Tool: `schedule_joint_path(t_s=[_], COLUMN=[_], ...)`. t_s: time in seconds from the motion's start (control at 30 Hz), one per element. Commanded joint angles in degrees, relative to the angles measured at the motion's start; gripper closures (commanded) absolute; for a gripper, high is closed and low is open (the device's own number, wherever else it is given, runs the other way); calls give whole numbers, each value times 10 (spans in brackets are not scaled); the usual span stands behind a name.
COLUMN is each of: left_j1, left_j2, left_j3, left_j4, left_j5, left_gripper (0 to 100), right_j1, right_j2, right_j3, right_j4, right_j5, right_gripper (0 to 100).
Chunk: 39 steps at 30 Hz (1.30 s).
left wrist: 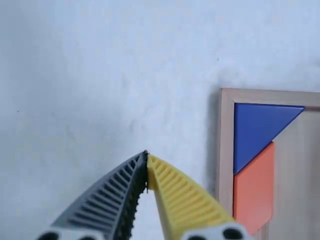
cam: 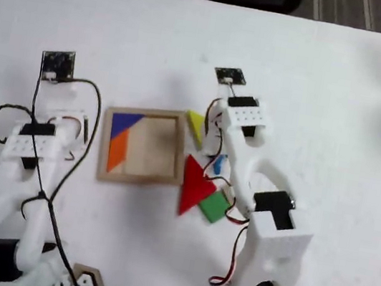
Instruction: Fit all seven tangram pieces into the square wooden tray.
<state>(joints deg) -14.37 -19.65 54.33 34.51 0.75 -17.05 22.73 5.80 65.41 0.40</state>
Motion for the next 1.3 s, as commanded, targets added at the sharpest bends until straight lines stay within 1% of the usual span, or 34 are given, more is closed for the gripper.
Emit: schedule_joint_path(t_s=[0.0, 0.17, 0.3, 0.4, 0.53, 0.67, 0.77, 0.9, 1.07, 1.13, 1.27], left_j1=[-6, -6, -6, -7, -16, -18, -18, -18, -18, -18, -18], left_j2=[-1, -1, -1, -1, -1, -1, -1, -1, -1, -1, -1], left_j3=[-24, -24, -24, -24, -25, -26, -26, -26, -26, -26, -26], left_j4=[-16, -16, -17, -17, -17, -17, -17, -17, -17, -17, -17], left_j5=[-4, -4, -4, -4, -4, -4, -4, -4, -4, -4, -4], left_gripper=[976, 976, 976, 976, 976, 976, 976, 976, 976, 976, 976], right_j1=[24, 41, 29, -6, -65, -136, -178, -215, -233, -232, -225], right_j2=[-4, -19, -63, -94, -108, -107, -105, -66, 36, 67, 128], right_j3=[-18, -20, -20, -20, -21, -30, -41, -76, -162, -207, -310], right_j4=[9, 50, 84, 105, 105, 73, 36, -2, 0, 10, 61], right_j5=[-3, -1, 0, 0, 1, 61, 65, 65, 69, 67, 69], right_gripper=[981, 981, 981, 981, 981, 981, 981, 981, 974, 928, 771])
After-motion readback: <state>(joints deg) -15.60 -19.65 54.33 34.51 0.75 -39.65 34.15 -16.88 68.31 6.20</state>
